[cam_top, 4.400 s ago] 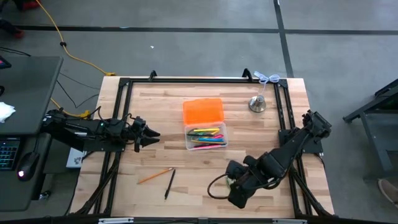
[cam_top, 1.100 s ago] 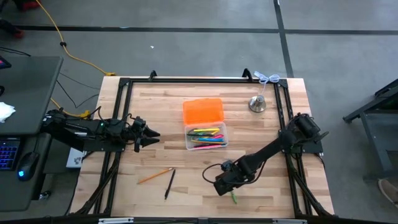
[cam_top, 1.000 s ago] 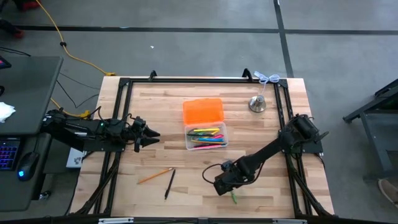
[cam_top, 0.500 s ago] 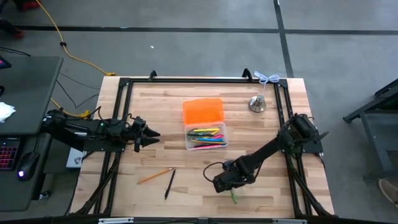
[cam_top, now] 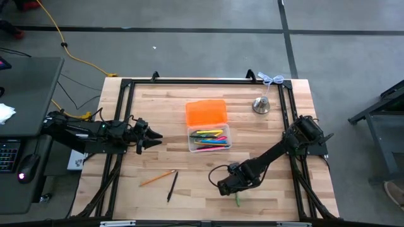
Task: Pick & place school supplies into a supply box
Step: Put the green pen into the container
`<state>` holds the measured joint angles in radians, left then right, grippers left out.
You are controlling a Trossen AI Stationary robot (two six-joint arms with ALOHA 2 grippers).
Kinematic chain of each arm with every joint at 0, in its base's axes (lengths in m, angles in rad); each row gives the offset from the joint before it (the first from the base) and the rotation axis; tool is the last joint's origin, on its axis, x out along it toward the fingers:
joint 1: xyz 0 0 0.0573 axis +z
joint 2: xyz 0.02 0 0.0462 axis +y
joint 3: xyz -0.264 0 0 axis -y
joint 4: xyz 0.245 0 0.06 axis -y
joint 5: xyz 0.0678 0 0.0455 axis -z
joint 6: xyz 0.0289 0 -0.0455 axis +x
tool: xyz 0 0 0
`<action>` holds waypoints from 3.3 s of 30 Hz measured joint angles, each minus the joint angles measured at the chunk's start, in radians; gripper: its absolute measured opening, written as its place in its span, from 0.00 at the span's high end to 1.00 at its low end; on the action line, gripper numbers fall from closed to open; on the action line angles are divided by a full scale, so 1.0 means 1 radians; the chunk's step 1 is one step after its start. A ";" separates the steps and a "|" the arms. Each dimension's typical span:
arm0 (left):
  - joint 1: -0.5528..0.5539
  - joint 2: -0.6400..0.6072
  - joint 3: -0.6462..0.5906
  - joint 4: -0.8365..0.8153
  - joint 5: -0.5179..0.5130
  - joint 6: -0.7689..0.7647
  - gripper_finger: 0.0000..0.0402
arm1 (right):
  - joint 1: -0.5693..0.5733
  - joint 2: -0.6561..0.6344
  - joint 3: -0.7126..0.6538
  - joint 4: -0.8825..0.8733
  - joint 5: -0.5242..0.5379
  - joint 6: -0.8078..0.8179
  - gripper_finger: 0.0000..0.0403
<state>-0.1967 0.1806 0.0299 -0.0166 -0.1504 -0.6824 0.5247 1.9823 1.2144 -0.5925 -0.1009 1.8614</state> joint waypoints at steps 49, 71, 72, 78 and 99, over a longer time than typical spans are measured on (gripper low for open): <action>0.000 0.000 0.000 0.000 0.007 0.000 0.42 | -0.003 -0.106 -0.006 -0.087 0.063 -0.042 0.99; 0.000 0.000 0.000 0.000 0.008 0.000 0.42 | -0.031 -0.381 -0.002 -0.124 0.337 -0.176 1.00; 0.000 0.000 0.000 0.000 0.008 0.000 0.42 | -0.039 -0.386 -0.002 -0.133 0.347 -0.188 1.00; 0.000 0.000 0.000 0.000 0.008 -0.002 0.42 | -0.091 -0.398 -0.001 -0.142 0.385 -0.255 1.00; 0.000 0.000 0.000 0.000 0.003 -0.003 0.42 | -0.362 -0.398 0.000 0.236 0.359 -0.712 1.00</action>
<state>-0.1967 0.1810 0.0303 -0.0166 -0.1472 -0.6857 0.1630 1.5845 1.2144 -0.3568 0.2578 1.1493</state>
